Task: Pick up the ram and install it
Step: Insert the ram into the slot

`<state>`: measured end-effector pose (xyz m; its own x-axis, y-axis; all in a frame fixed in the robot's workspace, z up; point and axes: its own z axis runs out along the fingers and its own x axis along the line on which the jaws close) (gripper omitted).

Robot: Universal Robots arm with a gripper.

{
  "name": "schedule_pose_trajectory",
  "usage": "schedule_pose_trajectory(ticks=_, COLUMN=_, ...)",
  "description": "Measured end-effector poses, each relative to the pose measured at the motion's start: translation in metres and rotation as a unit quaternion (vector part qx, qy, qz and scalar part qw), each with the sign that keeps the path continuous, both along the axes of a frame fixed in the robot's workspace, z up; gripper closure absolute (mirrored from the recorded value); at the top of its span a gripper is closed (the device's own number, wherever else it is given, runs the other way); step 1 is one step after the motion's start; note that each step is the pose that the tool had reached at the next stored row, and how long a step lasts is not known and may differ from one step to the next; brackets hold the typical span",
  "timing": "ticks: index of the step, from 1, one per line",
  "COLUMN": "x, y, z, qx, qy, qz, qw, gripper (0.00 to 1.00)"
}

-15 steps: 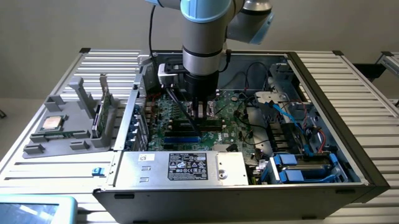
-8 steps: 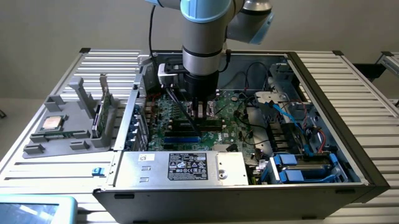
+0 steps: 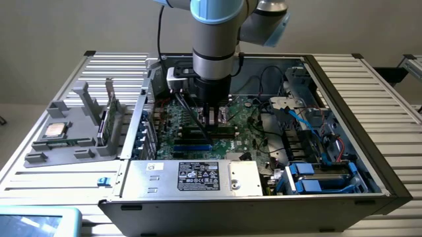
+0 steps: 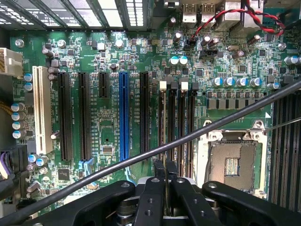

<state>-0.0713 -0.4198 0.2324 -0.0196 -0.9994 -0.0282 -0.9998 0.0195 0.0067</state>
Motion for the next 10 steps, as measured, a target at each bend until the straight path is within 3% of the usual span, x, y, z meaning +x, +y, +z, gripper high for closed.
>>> schedule_pose_trajectory(ticks=10, x=-0.0012, y=0.0000, z=-0.0002, qx=0.0002, qy=-0.0030, qz=0.000, qw=1.0000, gripper=0.89)
